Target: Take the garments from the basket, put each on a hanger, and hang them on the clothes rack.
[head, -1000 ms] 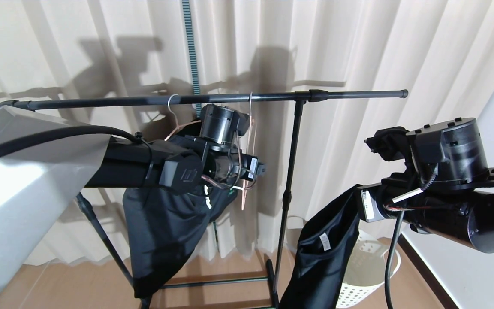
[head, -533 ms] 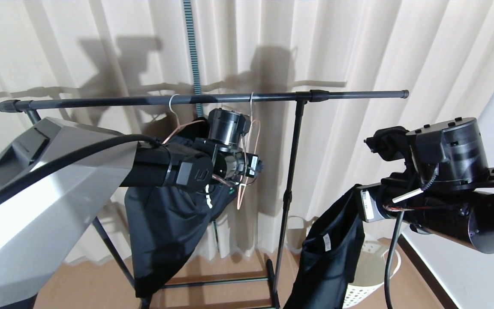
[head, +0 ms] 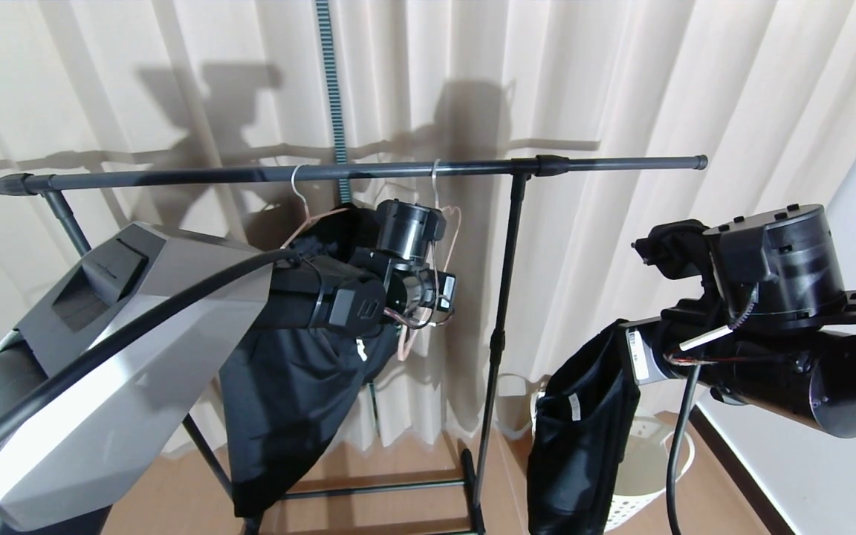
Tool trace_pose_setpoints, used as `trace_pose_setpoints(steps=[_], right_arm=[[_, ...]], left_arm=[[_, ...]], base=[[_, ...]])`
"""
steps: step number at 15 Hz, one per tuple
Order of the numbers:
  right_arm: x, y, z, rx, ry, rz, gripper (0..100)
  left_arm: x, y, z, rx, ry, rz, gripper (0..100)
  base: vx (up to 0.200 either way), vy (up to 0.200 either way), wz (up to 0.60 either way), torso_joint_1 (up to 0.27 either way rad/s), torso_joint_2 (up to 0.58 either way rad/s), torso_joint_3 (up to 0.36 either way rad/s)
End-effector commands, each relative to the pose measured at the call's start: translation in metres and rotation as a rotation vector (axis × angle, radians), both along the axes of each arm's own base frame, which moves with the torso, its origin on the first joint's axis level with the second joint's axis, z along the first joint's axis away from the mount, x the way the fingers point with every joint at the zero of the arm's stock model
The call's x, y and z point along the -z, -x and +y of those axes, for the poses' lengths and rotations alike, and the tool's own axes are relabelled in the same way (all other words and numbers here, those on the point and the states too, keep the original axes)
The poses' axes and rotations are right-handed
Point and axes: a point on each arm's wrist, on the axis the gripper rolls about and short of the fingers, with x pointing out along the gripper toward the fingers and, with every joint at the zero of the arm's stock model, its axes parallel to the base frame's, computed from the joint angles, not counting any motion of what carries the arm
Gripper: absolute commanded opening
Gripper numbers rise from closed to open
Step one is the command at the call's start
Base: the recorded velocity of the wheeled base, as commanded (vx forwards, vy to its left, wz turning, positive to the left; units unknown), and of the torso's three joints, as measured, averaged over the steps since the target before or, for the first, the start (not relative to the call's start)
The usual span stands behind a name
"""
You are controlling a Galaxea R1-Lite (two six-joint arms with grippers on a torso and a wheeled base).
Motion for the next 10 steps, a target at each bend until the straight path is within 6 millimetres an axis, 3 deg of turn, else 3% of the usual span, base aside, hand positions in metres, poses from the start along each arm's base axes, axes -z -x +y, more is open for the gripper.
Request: trace_pose_setpoints(steps=[1, 7, 10], right_arm=[[0.000, 0.000, 0.000, -0.001, 0.000, 0.002, 0], [0.000, 0.000, 0.000, 0.000, 0.002, 0.001, 0], [0.000, 0.000, 0.000, 0.000, 0.001, 0.001, 0]], left_arm=[[0.002, -0.001, 0.001, -0.001, -0.002, 0.003, 0], [-0.002, -0.003, 0.003, -0.024, -0.002, -0.012, 0], [-0.014, -0.005, 0.004, -0.040, 0.014, -0.045, 0]], base=[[0.000, 0.000, 0.00, 0.000, 0.00, 0.000], [0.000, 0.000, 0.00, 0.000, 0.00, 0.000], [0.000, 0.000, 0.00, 0.000, 0.00, 0.000]])
